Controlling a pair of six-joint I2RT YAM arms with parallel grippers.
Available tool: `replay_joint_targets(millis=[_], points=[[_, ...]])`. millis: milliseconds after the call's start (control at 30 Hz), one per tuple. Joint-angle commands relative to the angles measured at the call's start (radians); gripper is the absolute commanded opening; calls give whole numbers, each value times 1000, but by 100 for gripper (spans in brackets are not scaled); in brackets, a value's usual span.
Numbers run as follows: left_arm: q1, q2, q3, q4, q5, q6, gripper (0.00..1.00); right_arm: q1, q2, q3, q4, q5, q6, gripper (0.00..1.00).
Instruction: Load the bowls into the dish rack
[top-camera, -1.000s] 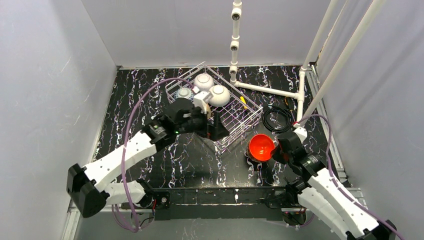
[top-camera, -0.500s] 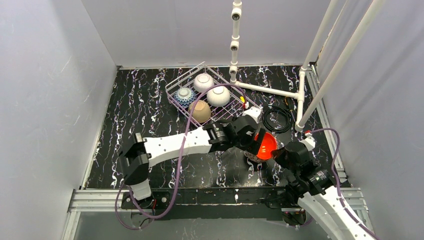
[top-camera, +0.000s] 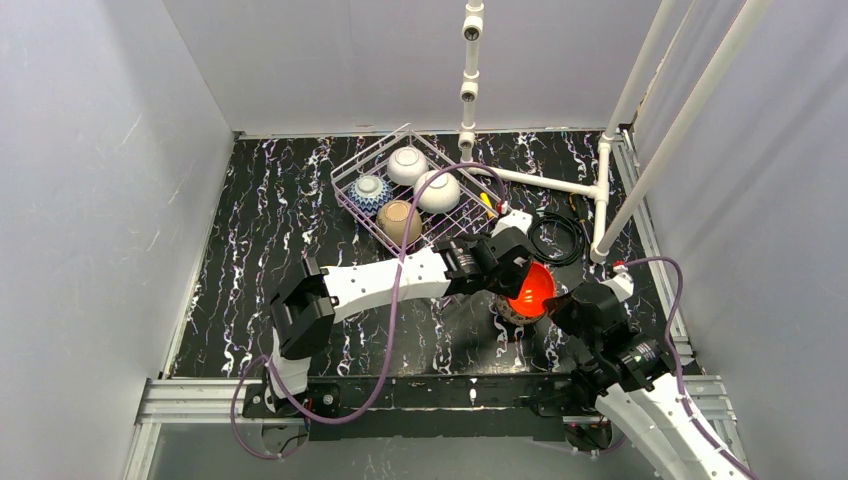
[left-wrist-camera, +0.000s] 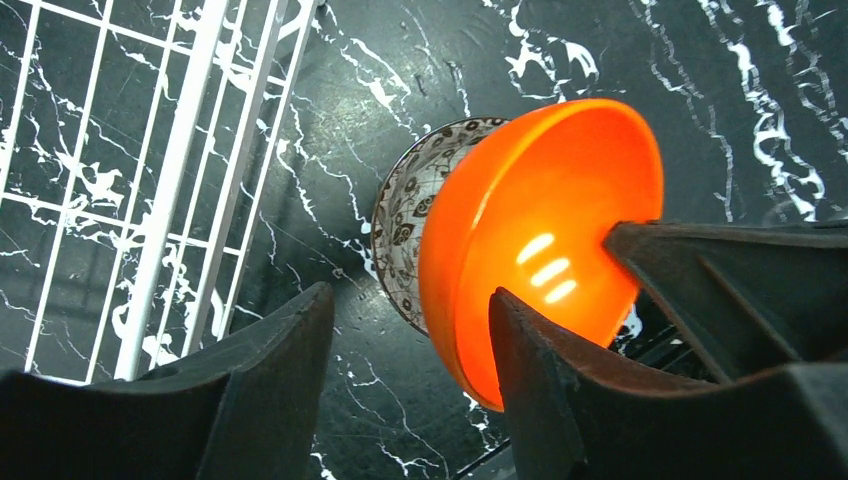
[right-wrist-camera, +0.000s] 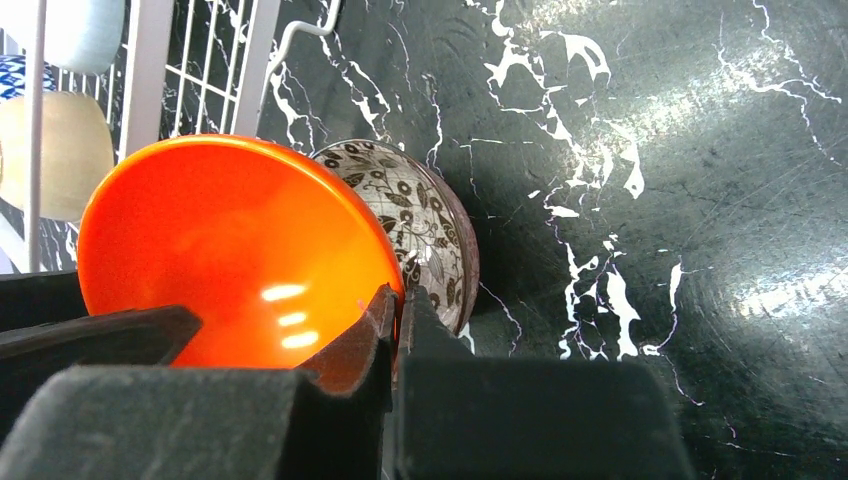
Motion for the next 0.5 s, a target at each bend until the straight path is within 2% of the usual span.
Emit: replay_joint_targets(millis=[0, 67, 167, 333, 433, 467], points=[[1, 14, 52, -54, -47, -8, 53, -5, 3, 82, 18, 29, 3, 1], [0, 21, 61, -58, -42, -6, 47, -4, 7, 97, 15, 29, 1, 1], [0, 31, 76, -67, -26, -3, 25, -5, 17, 120, 14, 26, -10, 1], [7, 29, 99, -83, 12, -8, 0, -5, 58, 159, 21, 1, -44, 1], [32, 23, 126, -99, 92, 12, 0, -4, 96, 192, 96, -68, -138, 2], [43, 21, 143, -107, 139, 32, 0, -4, 116, 217, 112, -85, -182, 12]])
